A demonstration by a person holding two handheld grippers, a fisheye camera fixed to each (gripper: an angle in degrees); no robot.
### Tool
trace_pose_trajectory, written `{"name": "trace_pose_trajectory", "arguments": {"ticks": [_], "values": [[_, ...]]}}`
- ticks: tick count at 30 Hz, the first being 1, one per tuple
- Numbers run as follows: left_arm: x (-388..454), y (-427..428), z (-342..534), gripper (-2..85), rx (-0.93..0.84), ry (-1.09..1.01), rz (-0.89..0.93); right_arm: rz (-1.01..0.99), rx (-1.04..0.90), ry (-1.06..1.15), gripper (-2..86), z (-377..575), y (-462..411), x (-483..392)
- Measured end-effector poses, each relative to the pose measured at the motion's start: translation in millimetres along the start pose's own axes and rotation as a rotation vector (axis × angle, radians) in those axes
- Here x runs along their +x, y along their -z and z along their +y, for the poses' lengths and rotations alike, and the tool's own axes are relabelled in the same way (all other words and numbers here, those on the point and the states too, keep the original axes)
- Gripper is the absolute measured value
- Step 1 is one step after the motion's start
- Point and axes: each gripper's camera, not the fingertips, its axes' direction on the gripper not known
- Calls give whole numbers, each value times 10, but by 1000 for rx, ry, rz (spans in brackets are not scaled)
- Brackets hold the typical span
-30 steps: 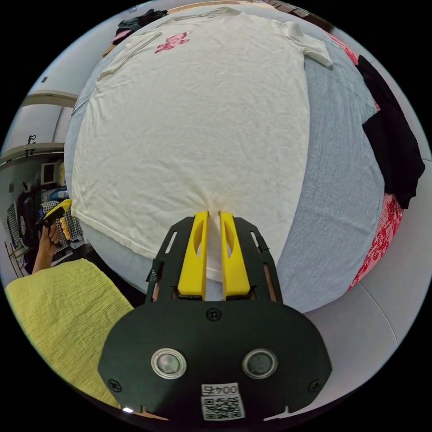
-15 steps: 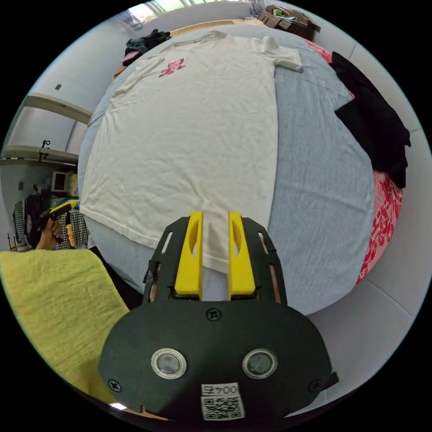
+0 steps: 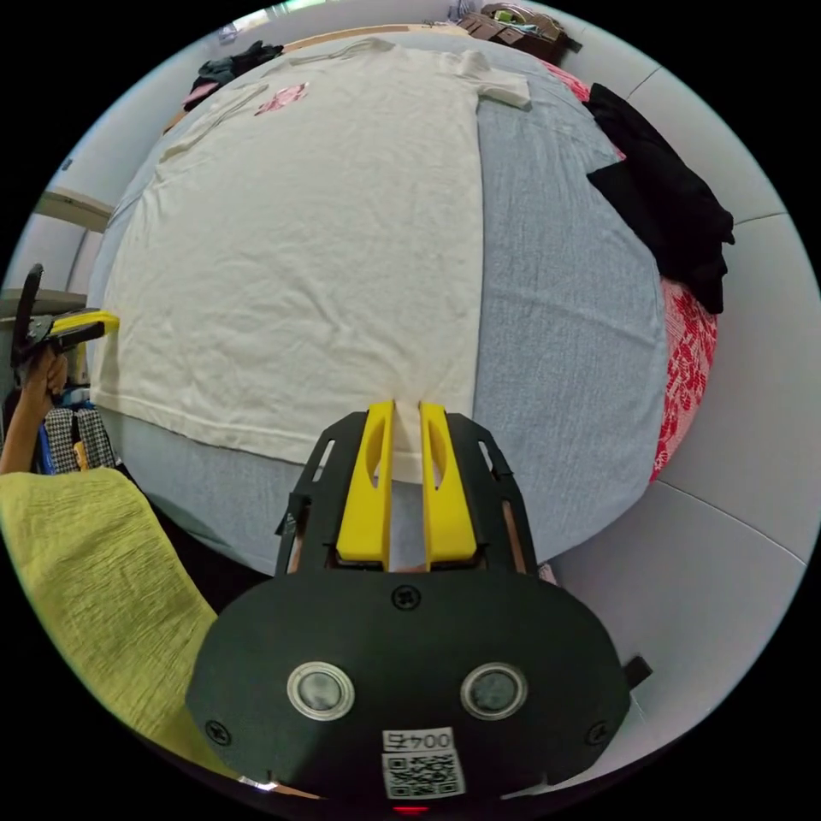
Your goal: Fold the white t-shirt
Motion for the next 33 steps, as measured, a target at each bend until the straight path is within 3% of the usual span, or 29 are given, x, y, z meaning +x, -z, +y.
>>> {"name": "trace_pose_trajectory", "arguments": {"ticks": [10, 18, 23, 33], "values": [[243, -29, -586, 13, 4, -99, 36, -74, 36, -188, 66, 232, 7, 582], [442, -40, -1196, 15, -67, -196, 123, -527, 421, -464, 111, 382, 327, 1405], [660, 191, -1788, 17, 58, -229, 186, -688, 609, -529, 107, 99, 361, 2180], [1687, 759, -4026, 16, 210, -378, -6, -1081, 705, -672, 117, -878, -163, 3620]]}}
